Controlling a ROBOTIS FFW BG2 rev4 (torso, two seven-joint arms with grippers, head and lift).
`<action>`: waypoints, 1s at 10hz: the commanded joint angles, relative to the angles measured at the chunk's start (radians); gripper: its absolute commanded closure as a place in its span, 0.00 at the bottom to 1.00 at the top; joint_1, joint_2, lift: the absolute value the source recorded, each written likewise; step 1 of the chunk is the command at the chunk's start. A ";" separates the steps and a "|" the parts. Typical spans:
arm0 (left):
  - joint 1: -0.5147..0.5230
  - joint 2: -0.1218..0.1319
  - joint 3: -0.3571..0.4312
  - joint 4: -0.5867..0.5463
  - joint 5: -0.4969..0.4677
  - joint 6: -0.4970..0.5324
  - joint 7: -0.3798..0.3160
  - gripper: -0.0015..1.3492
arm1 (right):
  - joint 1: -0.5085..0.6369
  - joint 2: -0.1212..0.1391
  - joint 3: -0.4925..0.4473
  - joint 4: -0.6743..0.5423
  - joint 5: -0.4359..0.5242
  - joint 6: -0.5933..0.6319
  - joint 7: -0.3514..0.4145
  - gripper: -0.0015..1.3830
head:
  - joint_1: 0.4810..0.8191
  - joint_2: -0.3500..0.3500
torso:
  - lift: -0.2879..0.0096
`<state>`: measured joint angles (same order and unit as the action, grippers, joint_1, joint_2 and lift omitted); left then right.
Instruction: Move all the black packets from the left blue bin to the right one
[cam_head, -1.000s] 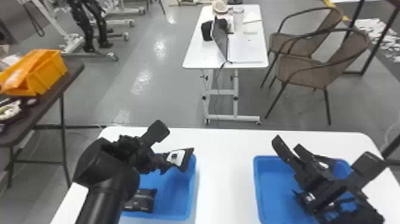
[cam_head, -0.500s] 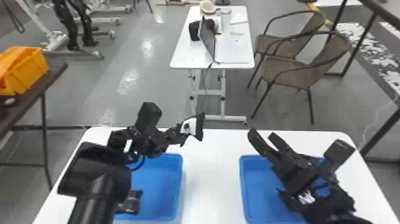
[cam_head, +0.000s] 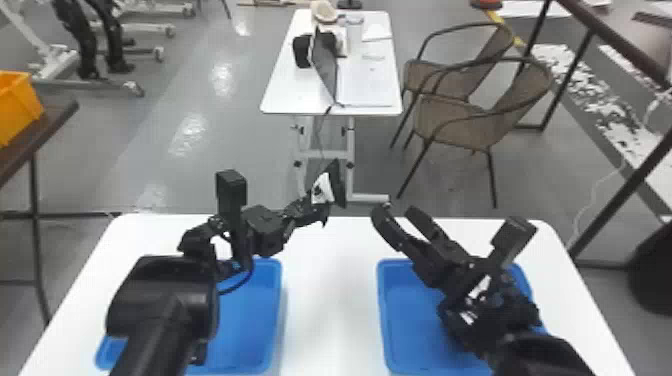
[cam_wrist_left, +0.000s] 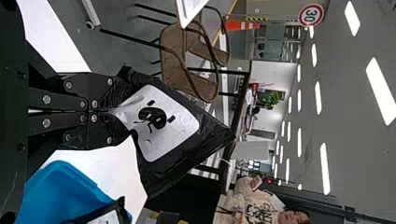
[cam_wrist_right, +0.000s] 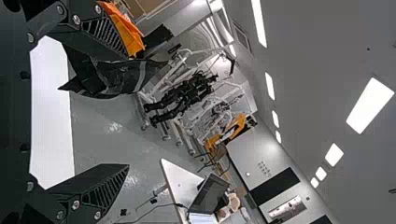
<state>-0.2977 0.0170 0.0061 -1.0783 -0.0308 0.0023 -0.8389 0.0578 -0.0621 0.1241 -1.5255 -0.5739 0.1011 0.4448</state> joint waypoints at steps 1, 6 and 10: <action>-0.029 -0.003 -0.052 0.038 0.046 -0.005 0.004 0.88 | -0.023 0.002 0.011 0.014 0.016 -0.003 0.000 0.15 | 0.63 0.50 | 0.97; -0.120 -0.020 -0.192 0.153 0.075 -0.013 0.015 0.88 | -0.101 0.004 0.098 0.056 0.029 -0.008 0.008 0.15 | 0.63 0.46 | 0.97; -0.135 -0.020 -0.278 0.159 0.155 -0.013 0.009 0.88 | -0.125 0.022 0.109 0.074 0.109 0.015 -0.026 0.63 | 0.63 0.44 | 0.97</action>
<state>-0.4320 0.0020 -0.2631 -0.9186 0.1129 -0.0113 -0.8233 -0.0661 -0.0412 0.2319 -1.4468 -0.4790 0.1142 0.4176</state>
